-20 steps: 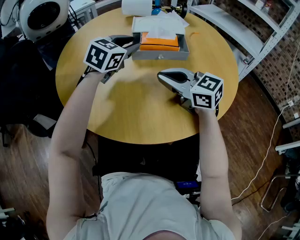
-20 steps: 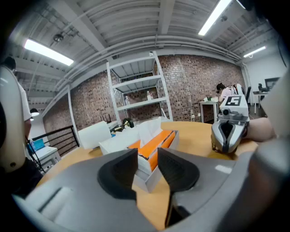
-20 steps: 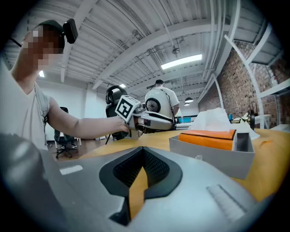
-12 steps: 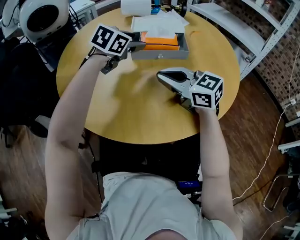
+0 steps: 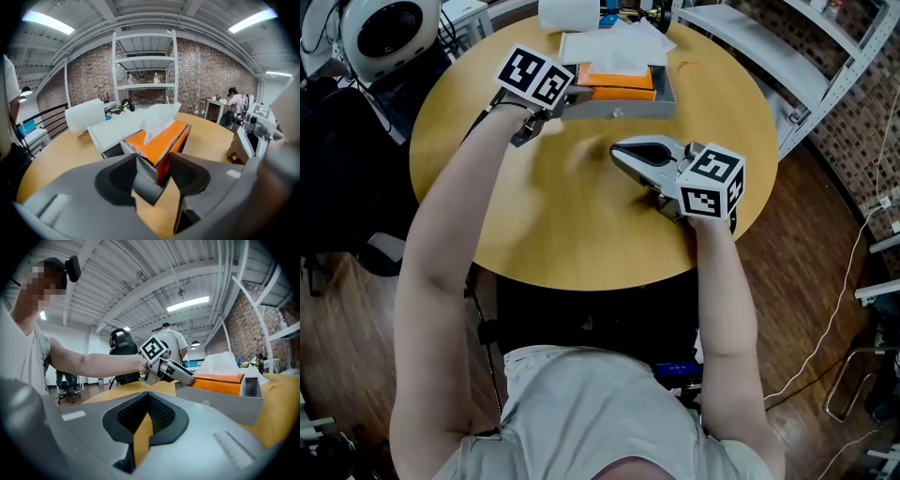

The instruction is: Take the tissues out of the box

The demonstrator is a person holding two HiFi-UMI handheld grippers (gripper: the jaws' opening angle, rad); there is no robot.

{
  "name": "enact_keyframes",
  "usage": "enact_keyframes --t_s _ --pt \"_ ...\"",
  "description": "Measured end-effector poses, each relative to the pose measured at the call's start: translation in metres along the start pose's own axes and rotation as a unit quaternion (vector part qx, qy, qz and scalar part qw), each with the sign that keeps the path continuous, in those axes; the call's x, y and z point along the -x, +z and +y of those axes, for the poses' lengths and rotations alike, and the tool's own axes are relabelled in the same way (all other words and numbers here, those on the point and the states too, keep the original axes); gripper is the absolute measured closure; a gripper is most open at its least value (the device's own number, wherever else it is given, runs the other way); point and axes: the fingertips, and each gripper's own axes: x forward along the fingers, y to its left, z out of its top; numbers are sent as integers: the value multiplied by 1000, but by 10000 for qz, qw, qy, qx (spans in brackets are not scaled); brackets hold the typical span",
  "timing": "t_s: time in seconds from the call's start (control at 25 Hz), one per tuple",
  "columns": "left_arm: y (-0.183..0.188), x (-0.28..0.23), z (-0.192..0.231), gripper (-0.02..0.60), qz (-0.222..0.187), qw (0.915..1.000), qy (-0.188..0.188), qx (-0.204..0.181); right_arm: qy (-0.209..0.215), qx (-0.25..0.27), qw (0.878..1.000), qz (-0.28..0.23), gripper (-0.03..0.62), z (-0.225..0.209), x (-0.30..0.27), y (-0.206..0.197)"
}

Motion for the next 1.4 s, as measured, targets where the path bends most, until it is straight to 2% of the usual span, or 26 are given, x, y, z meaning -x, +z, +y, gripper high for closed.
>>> enact_keyframes --t_s 0.12,0.24,0.4,0.52,0.72,0.88,1.0,1.12,1.28,1.4 --pt "1 -2 0 403 -86 9998 -64 146 -10 5 10000 0 592 0 0 0" --pt "4 2 4 449 -256 9985 -37 490 -8 -4 10000 -4 592 1 -2 0" --pt "16 14 10 471 -710 9953 229 619 -10 7 10000 3 592 1 -1 0" --pt "32 36 14 474 -1227 9891 407 702 -18 5 10000 0 592 1 -1 -1" --pt "40 94 16 477 -2068 9731 688 744 -13 -3 10000 6 592 2 -2 -1" --pt "20 142 23 477 -2387 9617 1189 628 -13 -5 10000 9 592 0 0 -1" --pt "-2 171 29 483 -2502 9555 1397 698 -17 -8 10000 13 592 0 -1 0" --pt "-22 196 35 488 -2687 9474 1437 980 -8 1 10000 14 592 1 -3 0" --pt "-47 201 33 489 -2687 9464 1295 1235 -17 -12 10000 14 592 0 0 -2" --pt "-60 214 33 488 -2776 9418 1345 1340 -4 -10 10000 6 592 0 -1 -1"
